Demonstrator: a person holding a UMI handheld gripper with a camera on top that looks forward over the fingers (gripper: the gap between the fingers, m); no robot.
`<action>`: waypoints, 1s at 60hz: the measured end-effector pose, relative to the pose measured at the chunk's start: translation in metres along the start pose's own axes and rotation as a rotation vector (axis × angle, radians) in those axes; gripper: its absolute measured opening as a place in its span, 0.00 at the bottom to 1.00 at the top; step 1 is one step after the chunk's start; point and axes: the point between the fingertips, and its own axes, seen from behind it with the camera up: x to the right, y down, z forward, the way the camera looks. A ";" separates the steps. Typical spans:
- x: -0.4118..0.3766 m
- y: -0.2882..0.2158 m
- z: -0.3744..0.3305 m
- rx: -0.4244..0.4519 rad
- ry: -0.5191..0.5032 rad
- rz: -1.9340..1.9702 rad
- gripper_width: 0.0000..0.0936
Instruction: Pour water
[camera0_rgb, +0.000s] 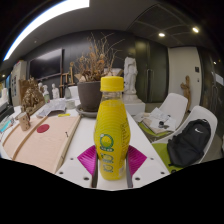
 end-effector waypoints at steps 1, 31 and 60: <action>0.000 0.000 0.000 0.001 0.003 0.001 0.41; -0.039 -0.094 0.004 0.041 0.199 -0.180 0.29; -0.315 -0.258 0.061 0.144 0.412 -1.154 0.29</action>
